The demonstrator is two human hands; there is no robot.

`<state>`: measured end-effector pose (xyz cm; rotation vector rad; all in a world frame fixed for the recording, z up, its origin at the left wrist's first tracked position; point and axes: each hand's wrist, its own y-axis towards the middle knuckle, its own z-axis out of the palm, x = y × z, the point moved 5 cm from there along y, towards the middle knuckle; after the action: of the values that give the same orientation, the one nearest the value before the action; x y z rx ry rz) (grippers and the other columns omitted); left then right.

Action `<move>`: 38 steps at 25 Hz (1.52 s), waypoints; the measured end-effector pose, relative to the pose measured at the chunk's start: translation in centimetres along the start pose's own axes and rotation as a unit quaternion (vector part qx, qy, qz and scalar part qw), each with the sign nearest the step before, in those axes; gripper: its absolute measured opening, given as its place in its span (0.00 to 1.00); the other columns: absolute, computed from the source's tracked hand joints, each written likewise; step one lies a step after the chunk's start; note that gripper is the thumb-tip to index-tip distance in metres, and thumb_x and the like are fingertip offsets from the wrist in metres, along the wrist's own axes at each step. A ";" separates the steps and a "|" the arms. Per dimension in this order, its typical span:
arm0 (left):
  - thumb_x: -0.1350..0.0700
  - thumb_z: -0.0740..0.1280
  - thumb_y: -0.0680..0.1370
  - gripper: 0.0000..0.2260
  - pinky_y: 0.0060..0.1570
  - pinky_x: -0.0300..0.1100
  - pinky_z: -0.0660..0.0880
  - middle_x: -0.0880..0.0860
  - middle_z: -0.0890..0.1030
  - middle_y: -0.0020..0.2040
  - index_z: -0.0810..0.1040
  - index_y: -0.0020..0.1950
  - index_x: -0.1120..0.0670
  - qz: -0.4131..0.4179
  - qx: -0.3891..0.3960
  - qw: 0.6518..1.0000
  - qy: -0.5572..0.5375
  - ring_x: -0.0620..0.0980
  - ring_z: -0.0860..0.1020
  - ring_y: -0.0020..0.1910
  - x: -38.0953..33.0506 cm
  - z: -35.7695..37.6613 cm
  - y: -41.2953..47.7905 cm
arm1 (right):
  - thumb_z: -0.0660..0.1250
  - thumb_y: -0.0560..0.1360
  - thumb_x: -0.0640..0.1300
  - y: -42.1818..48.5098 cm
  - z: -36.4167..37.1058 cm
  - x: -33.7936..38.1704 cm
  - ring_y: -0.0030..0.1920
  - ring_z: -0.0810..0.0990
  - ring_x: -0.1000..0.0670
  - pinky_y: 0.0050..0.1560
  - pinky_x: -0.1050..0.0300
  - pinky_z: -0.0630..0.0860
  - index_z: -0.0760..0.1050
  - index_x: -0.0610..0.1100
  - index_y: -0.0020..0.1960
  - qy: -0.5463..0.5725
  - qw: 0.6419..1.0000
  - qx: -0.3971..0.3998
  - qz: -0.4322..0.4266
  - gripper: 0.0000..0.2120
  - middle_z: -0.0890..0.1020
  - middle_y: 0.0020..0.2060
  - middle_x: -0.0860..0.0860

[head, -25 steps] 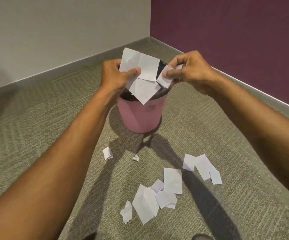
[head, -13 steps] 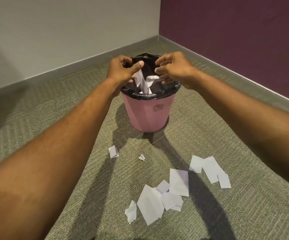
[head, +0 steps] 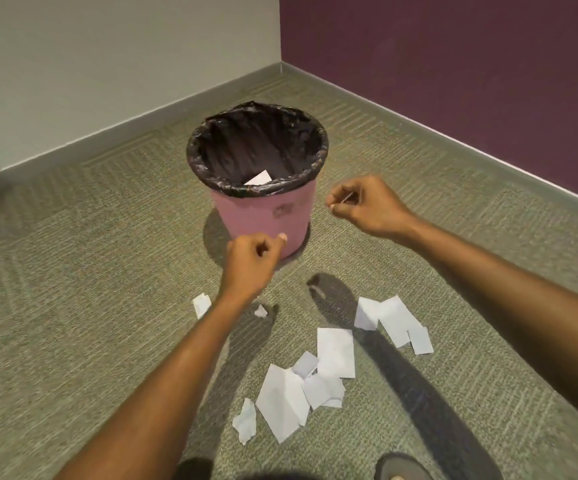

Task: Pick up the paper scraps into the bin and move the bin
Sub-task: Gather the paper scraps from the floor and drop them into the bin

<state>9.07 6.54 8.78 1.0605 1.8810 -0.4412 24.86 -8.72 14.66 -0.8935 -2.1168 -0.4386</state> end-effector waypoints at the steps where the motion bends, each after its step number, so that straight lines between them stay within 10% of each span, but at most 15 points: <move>1: 0.46 0.67 0.77 0.15 0.37 0.48 0.76 0.54 0.80 0.34 0.80 0.41 0.56 -0.006 0.078 0.996 0.033 0.47 0.75 0.31 1.1 2.6 -2.1 | 0.70 0.75 0.36 -1.4 0.0 -2.6 0.44 0.80 0.53 0.46 0.55 0.80 0.80 0.41 0.49 -0.025 0.999 0.018 0.032 0.04 0.82 0.46 0.47; 6: 0.38 0.71 0.71 0.42 0.73 0.53 0.59 0.56 0.59 0.77 0.53 0.78 0.46 0.059 0.390 0.868 0.300 0.57 0.58 0.76 6.2 13.3 -11.4 | 0.76 0.70 0.43 -9.2 2.0 -15.7 0.63 0.75 0.43 0.59 0.55 0.74 0.69 0.42 0.71 -0.250 0.933 0.188 0.176 0.31 0.73 0.67 0.43; 10: 0.40 0.77 0.64 0.58 0.74 0.59 0.37 0.58 0.33 0.78 0.35 0.77 0.42 0.122 0.458 0.792 0.385 0.60 0.33 0.77 8.9 16.6 -13.6 | 0.80 0.64 0.54 -13.6 3.3 -21.8 0.66 0.73 0.39 0.61 0.48 0.74 0.58 0.43 0.76 -0.311 0.883 0.254 0.243 0.49 0.69 0.67 0.43; 15: 0.39 0.77 0.64 0.60 0.73 0.65 0.37 0.59 0.30 0.77 0.32 0.76 0.41 0.164 0.473 0.744 0.443 0.63 0.31 0.76 10.8 17.1 -13.0 | 0.76 0.66 0.61 -14.9 5.4 -23.9 0.65 0.72 0.38 0.61 0.43 0.73 0.55 0.44 0.76 -0.358 0.883 0.186 0.239 0.48 0.69 0.68 0.42; 29: 0.53 0.67 0.78 0.23 0.60 0.56 0.72 0.59 0.64 0.74 0.66 0.72 0.51 0.241 0.410 0.778 0.410 0.61 0.66 0.69 8.4 17.8 -11.9 | 0.76 0.70 0.37 -12.7 8.4 -23.2 0.56 0.78 0.38 0.50 0.48 0.79 0.66 0.38 0.67 -0.205 0.934 0.002 0.291 0.30 0.72 0.59 0.39; 38: 0.69 0.65 0.76 0.24 0.55 0.53 0.77 0.61 0.76 0.62 0.66 0.71 0.58 0.247 0.353 0.812 0.393 0.61 0.77 0.58 8.5 17.1 -12.0 | 0.73 0.70 0.28 -12.3 6.7 -23.6 0.40 0.81 0.50 0.34 0.56 0.82 0.73 0.41 0.62 0.014 0.928 -0.059 0.367 0.24 0.80 0.44 0.46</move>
<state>6.52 -7.42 -8.82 2.4707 2.0214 -0.4290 23.01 -24.07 -7.99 -1.6373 -1.5780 -0.1782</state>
